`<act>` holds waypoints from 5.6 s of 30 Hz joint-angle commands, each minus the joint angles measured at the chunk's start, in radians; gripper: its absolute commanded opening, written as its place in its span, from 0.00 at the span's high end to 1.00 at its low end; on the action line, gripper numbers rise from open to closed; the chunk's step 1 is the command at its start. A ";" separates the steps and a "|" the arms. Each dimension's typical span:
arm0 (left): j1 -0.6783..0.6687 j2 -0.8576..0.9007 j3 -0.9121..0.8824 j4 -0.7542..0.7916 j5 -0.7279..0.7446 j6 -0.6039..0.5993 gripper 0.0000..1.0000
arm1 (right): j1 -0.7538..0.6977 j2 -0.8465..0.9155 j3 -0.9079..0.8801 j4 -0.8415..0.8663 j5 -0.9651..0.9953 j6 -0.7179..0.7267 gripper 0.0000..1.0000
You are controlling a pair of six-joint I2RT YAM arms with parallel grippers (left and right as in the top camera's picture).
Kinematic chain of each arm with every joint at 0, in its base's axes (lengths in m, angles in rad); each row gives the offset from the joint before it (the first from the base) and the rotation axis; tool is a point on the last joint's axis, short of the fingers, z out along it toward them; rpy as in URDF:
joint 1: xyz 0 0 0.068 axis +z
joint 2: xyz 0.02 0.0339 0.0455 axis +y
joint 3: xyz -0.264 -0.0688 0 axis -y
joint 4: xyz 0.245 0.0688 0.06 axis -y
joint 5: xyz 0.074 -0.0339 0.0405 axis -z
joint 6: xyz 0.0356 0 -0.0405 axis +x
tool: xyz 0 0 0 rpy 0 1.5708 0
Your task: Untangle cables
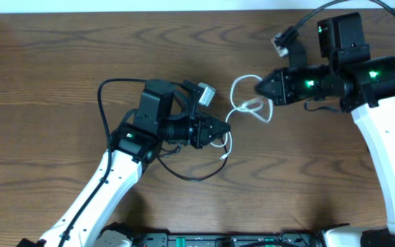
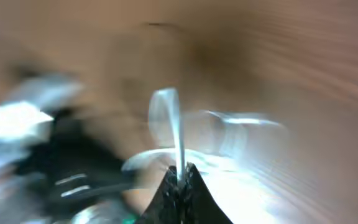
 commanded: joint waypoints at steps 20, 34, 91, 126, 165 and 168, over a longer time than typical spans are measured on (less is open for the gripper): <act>0.173 0.005 -0.001 -0.324 -0.260 0.160 0.92 | -0.270 -0.001 0.010 -0.136 0.974 0.145 0.99; 0.160 0.005 -0.001 0.162 0.116 -0.127 0.92 | -0.285 -0.001 0.007 -0.115 0.310 0.040 0.99; -0.005 0.005 -0.001 0.855 0.010 -0.679 0.93 | 0.156 0.006 -0.068 0.344 0.108 -0.332 0.42; 0.079 0.004 -0.001 1.212 0.097 -0.975 0.92 | 0.125 0.006 -0.068 0.274 -0.270 -0.432 0.52; 0.092 0.006 -0.001 0.103 -0.265 -0.108 0.06 | -0.215 0.006 -0.044 0.214 0.733 -0.179 0.99; 0.121 0.006 -0.001 -0.012 -0.429 -0.093 0.06 | -0.340 0.006 -0.044 0.217 0.734 -0.161 0.99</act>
